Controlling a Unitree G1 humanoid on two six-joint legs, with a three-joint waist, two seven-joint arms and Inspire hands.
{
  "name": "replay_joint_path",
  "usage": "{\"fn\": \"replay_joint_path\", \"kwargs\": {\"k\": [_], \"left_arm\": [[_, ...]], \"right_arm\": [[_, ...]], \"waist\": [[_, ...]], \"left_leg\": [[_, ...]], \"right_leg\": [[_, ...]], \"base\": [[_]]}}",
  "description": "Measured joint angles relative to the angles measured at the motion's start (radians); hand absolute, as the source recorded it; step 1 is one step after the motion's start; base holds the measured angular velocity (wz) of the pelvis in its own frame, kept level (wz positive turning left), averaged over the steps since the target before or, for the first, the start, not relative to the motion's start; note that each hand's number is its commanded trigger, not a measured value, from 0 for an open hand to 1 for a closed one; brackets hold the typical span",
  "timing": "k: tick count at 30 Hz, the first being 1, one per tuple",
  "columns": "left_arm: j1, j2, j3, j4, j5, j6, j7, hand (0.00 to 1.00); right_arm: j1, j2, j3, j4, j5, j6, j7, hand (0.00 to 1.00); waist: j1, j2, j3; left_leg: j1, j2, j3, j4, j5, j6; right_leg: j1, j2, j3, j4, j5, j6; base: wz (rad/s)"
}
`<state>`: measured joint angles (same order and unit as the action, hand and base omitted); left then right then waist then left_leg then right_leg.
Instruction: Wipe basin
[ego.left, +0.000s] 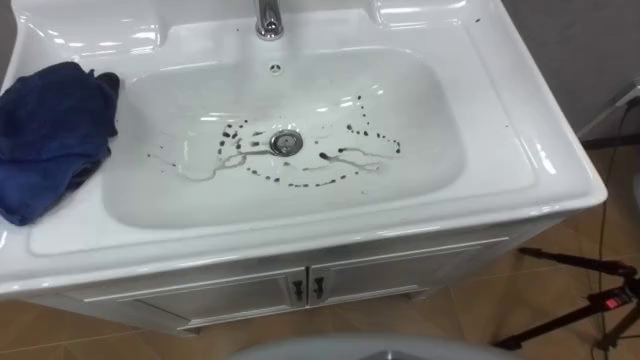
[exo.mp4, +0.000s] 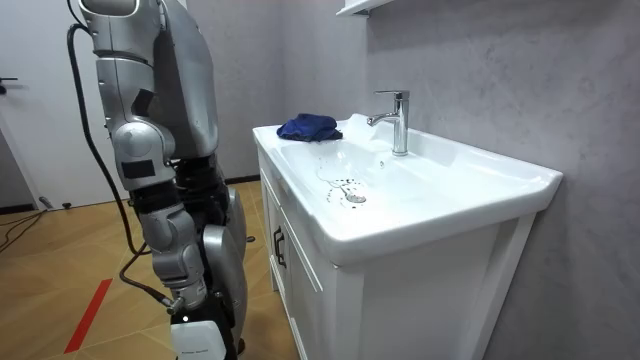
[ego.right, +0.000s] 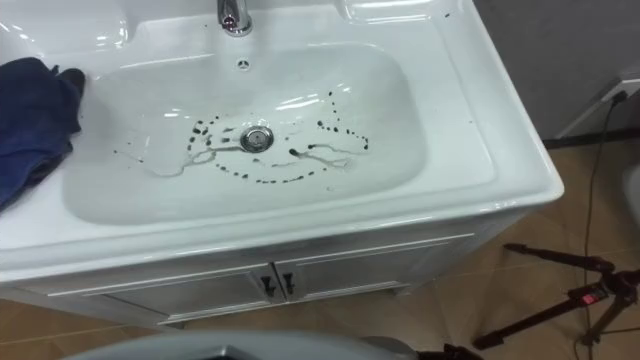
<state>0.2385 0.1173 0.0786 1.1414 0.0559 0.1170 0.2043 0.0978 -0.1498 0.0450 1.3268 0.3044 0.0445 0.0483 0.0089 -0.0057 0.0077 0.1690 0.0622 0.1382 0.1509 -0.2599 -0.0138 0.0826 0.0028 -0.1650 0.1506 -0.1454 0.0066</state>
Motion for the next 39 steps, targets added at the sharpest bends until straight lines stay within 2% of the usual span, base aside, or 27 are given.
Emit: {"fn": "replay_joint_path", "kwargs": {"k": [4, 10, 18, 23, 27, 30, 36, 39], "left_arm": [[-0.004, 0.0, 0.024, 0.0, 0.0, 0.007, -0.002, 0.0], [-0.012, -0.001, 0.026, 0.0, 0.003, 0.006, -0.002, 0.0], [-0.01, -0.006, 0.056, -0.001, -0.002, 0.007, 0.0, 0.0], [-0.01, -0.007, 0.075, -0.001, -0.037, 0.006, 0.013, 0.0], [-0.004, -0.007, 0.088, -0.001, -0.106, 0.006, 0.03, 0.0], [-0.003, -0.006, 0.116, -0.002, -0.138, 0.006, 0.035, 0.0], [0.016, -0.003, 0.16, -0.008, -0.183, -0.001, 0.079, 0.0], [0.037, -0.004, 0.199, -0.073, -0.183, -0.009, 0.116, 0.0]], "right_arm": [[0.0, 0.0, 0.002, 0.001, -0.005, 0.0, 0.01, 0.0], [-0.001, -0.001, 0.014, 0.0, -0.006, 0.001, 0.021, 0.0], [-0.004, -0.002, 0.013, -0.002, -0.006, 0.001, 0.031, 0.0], [-0.008, -0.003, 0.021, -0.002, -0.024, 0.001, 0.042, 0.0], [-0.008, -0.003, 0.022, -0.003, -0.026, 0.008, 0.041, 0.0], [-0.008, -0.005, 0.022, -0.008, -0.038, 0.021, 0.039, 0.0], [-0.01, -0.008, 0.021, -0.009, -0.062, 0.022, 0.04, 0.0], [-0.023, -0.014, 0.022, -0.009, -0.094, 0.022, 0.052, 0.0]], "waist": [[0.002, -0.004, -0.0009], [0.027, -0.009, -0.0024], [0.028, -0.014, -0.0026], [0.03, -0.017, -0.0075], [0.031, -0.019, -0.0086], [0.047, -0.018, -0.0089], [0.07, -0.016, -0.0086], [0.083, -0.017, -0.008]], "left_leg": [[0.0, -0.001, 0.001, 0.002, 0.0, 0.0], [-0.002, -0.001, 0.003, 0.011, 0.0, 0.0], [-0.009, -0.001, 0.002, 0.014, 0.0, 0.0], [-0.012, -0.002, -0.003, 0.017, 0.0, 0.0], [-0.006, -0.002, -0.007, 0.017, 0.0, 0.0], [-0.004, -0.003, -0.008, 0.017, 0.0, 0.0], [-0.001, -0.006, -0.035, 0.019, 0.0, 0.001], [-0.01, -0.009, -0.062, 0.02, 0.0, 0.001]], "right_leg": [[0.0, -0.001, 0.0, 0.0, 0.0, 0.0], [-0.007, -0.003, 0.001, 0.001, 0.0, 0.0], [-0.012, -0.003, 0.0, 0.004, 0.0, 0.0], [-0.011, -0.004, -0.004, 0.003, 0.0, 0.0], [0.004, -0.005, -0.009, 0.001, 0.0, 0.0], [0.007, -0.006, -0.012, 0.001, 0.0, 0.0], [0.024, -0.012, -0.037, 0.0, -0.004, 0.003], [0.023, -0.015, -0.063, 0.001, -0.007, 0.002]], "base": [[0.0], [0.0], [0.0], [0.0], [0.03], [0.01], [0.13], [0.24]]}}
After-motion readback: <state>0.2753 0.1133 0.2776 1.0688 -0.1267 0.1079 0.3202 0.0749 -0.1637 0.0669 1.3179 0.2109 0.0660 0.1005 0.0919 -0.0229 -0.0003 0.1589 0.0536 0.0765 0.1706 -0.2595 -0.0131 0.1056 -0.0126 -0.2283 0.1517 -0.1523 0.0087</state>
